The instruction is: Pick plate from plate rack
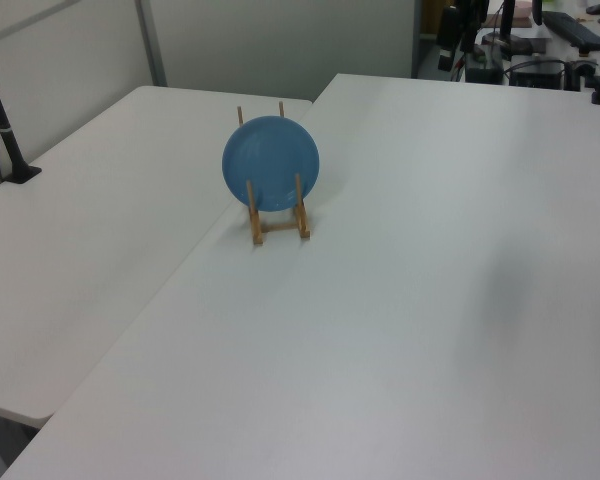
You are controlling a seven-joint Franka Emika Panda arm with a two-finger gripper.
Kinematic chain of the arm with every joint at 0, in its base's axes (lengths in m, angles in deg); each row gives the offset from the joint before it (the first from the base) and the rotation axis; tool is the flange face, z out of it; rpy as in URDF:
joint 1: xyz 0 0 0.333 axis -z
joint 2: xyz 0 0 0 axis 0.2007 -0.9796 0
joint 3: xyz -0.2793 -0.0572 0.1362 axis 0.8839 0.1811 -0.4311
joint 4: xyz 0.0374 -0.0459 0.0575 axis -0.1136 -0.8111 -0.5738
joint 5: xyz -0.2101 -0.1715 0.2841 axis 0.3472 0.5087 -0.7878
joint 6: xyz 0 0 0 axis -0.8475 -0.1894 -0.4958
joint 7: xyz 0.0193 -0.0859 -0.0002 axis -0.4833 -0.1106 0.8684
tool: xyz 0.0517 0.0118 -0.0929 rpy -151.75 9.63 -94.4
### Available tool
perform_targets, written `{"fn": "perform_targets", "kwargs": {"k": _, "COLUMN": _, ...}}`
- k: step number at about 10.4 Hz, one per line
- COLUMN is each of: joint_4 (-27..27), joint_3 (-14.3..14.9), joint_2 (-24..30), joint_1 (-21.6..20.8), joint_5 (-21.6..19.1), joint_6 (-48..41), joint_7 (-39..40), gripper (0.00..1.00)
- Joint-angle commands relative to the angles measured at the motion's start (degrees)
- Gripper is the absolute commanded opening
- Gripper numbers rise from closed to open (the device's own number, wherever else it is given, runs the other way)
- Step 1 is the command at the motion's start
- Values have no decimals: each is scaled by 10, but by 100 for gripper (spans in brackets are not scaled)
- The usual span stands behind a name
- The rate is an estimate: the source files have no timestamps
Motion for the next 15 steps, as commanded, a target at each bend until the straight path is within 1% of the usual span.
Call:
{"fn": "perform_targets", "kwargs": {"k": 1, "joint_4": -17, "joint_3": -12, "joint_2": 16, "joint_1": 4, "joint_5": -13, "joint_6": -12, "joint_7": 6, "gripper": 100}}
{"fn": "perform_targets", "kwargs": {"k": 6, "joint_4": -18, "joint_3": -12, "joint_2": 16, "joint_1": 4, "joint_5": -13, "joint_6": -12, "joint_7": 6, "gripper": 100}}
{"fn": "perform_targets", "kwargs": {"k": 11, "joint_4": -18, "joint_3": -20, "joint_2": 16, "joint_1": 4, "joint_5": -13, "joint_6": -23, "joint_7": 6, "gripper": 100}}
{"fn": "perform_targets", "kwargs": {"k": 15, "joint_4": -18, "joint_3": -21, "joint_2": 15, "joint_1": 5, "joint_5": -12, "joint_6": -22, "joint_7": 6, "gripper": 100}}
